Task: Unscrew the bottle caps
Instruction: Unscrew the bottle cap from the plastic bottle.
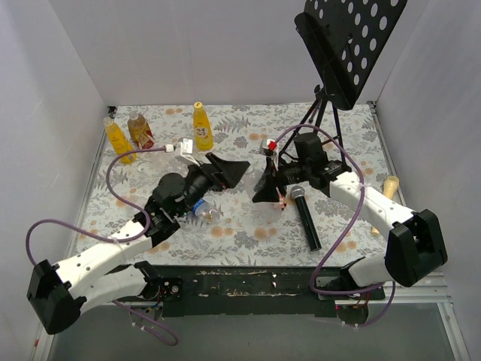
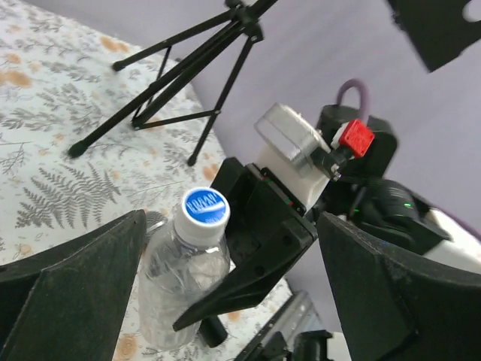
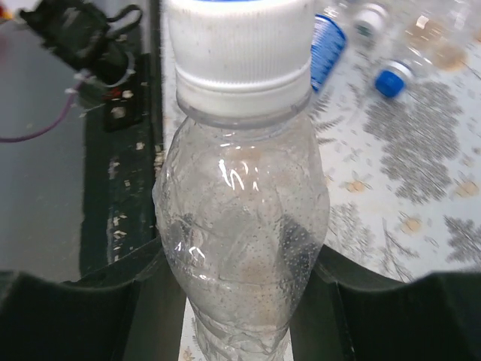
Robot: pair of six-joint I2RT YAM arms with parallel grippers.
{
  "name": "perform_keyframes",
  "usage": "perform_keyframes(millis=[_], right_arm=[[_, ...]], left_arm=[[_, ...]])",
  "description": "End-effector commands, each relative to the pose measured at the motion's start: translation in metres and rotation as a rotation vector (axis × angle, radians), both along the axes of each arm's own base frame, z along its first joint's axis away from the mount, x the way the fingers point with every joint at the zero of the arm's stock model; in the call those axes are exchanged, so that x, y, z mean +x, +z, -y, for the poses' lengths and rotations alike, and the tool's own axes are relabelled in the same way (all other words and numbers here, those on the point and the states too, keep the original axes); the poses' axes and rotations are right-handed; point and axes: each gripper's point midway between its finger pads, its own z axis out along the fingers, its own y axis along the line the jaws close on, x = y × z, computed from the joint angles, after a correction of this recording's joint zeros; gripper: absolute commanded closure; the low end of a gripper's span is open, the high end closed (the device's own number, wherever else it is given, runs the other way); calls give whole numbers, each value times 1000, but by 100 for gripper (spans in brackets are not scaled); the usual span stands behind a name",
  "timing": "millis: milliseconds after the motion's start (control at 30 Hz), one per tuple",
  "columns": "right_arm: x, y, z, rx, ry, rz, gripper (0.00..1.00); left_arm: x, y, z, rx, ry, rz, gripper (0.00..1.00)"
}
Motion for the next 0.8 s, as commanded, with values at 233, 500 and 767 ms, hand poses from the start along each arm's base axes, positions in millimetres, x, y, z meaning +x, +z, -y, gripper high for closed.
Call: perform_keyframes(millis=[233,500,767], right_arm=[[-72,38,-5,266,451,-131,99],[-74,36,-6,264,460,-156,99],[-72,31,-7,250,443,-168,99]], left_arm=[[-54,8,21,-48,-480,26,7],[-54,14,32,-68,-563,62,37],[-46,19,22,-69,-473,93,50]])
